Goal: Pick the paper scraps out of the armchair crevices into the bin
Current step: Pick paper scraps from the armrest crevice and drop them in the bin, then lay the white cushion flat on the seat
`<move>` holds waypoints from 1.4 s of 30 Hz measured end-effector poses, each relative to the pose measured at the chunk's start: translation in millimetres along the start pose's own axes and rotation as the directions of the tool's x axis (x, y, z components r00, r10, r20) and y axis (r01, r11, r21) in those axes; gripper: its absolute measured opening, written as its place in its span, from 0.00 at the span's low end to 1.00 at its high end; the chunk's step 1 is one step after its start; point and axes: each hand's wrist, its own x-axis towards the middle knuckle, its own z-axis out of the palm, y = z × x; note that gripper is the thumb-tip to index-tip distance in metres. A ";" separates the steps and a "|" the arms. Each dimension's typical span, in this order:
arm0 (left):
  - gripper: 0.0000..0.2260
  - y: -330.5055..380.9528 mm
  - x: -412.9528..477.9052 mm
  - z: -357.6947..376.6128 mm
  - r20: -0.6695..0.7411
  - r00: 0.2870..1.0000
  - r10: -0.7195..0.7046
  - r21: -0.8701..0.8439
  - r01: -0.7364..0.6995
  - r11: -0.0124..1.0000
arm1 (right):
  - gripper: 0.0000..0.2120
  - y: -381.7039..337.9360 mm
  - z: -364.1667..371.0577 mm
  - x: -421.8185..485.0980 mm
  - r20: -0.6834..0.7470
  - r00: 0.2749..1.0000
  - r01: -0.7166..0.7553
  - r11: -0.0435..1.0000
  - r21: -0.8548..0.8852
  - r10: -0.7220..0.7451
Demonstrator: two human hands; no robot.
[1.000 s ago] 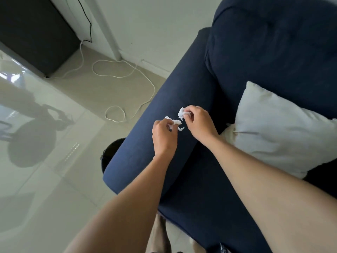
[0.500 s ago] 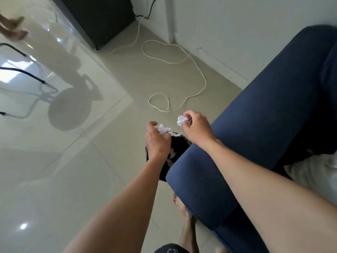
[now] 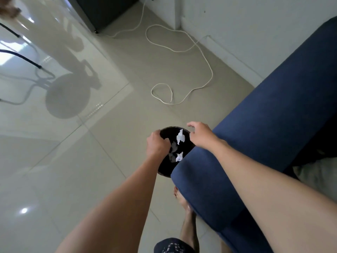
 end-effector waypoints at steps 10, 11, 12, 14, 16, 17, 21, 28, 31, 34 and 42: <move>0.23 119.3 -65.4 57.2 0.053 0.933 0.356 0.177 -0.360 0.916 | 0.19 73.4 -104.2 -58.8 -0.421 0.905 0.019 0.983 0.182 0.061; 0.23 136.5 -77.5 68.0 0.069 0.913 0.403 0.203 -0.408 0.890 | 0.19 87.3 -119.0 -69.7 -0.465 0.882 0.021 0.981 0.192 0.072; 0.23 153.5 -90.8 78.5 0.086 0.892 0.444 0.228 -0.452 0.862 | 0.19 101.7 -133.5 -81.0 -0.504 0.860 0.019 0.980 0.196 0.084; 0.22 186.8 -119.3 103.3 0.133 0.840 0.526 0.276 -0.541 0.794 | 0.19 134.7 -163.2 -106.3 -0.575 0.809 0.002 0.979 0.204 0.118; 0.21 217.8 -150.0 133.2 0.179 0.778 0.603 0.315 -0.626 0.714 | 0.19 172.3 -191.1 -133.5 -0.645 0.749 -0.015 0.977 0.214 0.153; 0.20 232.0 -165.9 149.1 0.197 0.743 0.640 0.333 -0.664 0.669 | 0.19 191.3 -203.1 -147.2 -0.672 0.721 -0.027 0.976 0.218 0.170; 0.21 275.4 -228.0 223.4 0.298 0.585 0.754 0.329 -0.805 0.494 | 0.20 269.4 -238.6 -202.2 -0.738 0.639 -0.080 0.973 0.215 0.216; 0.25 305.2 -314.6 343.5 0.376 0.333 0.865 0.342 -0.917 0.205 | 0.24 392.9 -268.9 -271.5 -0.794 0.548 -0.249 0.957 0.148 0.265; 0.29 297.3 -332.2 378.2 0.466 0.295 0.834 0.370 -0.921 0.119 | 0.32 436.8 -263.8 -291.1 -0.679 0.661 -0.404 0.914 0.035 0.319; 0.33 286.7 -336.3 399.1 0.539 0.305 0.785 0.459 -0.888 0.030 | 0.39 463.1 -252.9 -304.5 -0.593 0.735 -0.421 0.907 -0.020 0.329; 0.45 257.1 -340.4 414.0 0.523 0.337 0.783 0.696 -0.699 -0.164 | 0.27 469.9 -238.9 -309.0 -0.625 0.752 -0.427 0.877 -0.220 0.210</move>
